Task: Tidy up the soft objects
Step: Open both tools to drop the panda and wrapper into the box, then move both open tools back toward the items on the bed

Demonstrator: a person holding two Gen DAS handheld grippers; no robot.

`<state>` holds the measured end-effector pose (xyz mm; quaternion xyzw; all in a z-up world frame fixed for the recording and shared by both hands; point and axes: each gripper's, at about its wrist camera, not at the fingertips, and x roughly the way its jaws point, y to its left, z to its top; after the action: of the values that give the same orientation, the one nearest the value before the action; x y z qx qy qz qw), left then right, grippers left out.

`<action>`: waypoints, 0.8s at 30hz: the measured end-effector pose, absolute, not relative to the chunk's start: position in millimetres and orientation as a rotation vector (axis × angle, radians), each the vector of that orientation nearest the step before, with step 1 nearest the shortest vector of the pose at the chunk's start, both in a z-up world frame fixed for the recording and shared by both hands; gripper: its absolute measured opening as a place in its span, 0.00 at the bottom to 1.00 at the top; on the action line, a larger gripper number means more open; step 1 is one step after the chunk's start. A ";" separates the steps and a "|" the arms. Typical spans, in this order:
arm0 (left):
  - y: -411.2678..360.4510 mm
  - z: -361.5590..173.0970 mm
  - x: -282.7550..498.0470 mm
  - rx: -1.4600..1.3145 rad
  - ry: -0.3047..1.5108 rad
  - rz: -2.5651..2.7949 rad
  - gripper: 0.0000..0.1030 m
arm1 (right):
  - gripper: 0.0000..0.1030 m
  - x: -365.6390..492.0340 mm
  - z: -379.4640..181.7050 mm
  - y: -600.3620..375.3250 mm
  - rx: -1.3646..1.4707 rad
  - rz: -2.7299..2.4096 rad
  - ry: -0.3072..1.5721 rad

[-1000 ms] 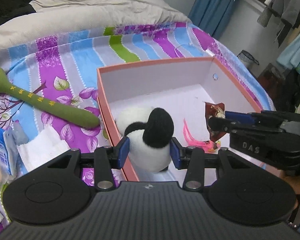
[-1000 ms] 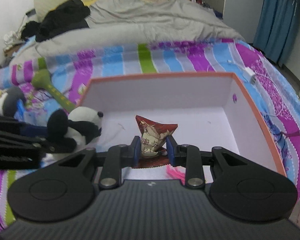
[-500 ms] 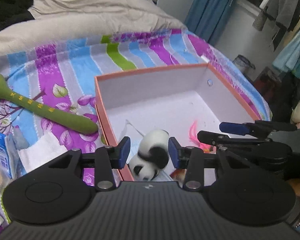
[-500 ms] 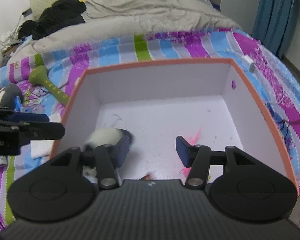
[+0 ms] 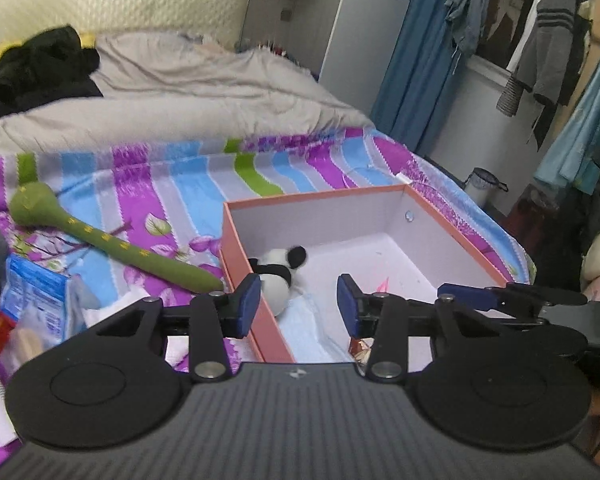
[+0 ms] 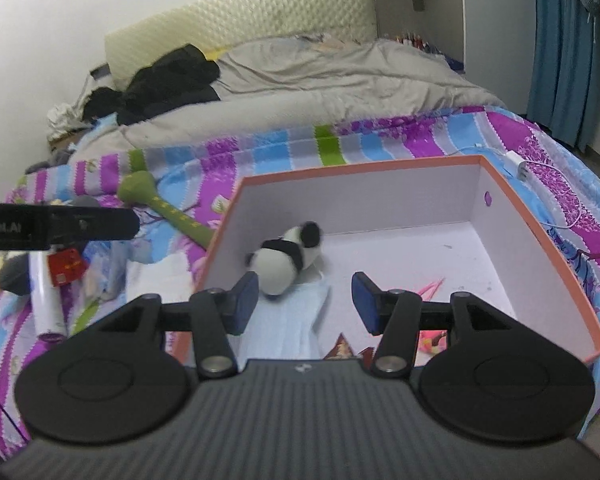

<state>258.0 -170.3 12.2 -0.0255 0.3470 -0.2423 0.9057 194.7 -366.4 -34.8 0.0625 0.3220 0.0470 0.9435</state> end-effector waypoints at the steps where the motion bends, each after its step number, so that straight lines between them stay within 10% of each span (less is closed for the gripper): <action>1: -166.5 15.3 250.4 -0.046 0.699 -0.499 0.47 | 0.53 190.3 -32.8 -364.4 0.123 0.100 0.647; 24: -89.2 14.7 132.0 -0.108 0.569 -0.413 0.47 | 0.53 104.5 -20.5 -298.1 0.096 0.230 0.511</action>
<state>132.0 -89.2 14.7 -0.0528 0.2787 -0.2020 0.9374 104.5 -298.1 -20.5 0.0473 0.2518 0.1134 0.9599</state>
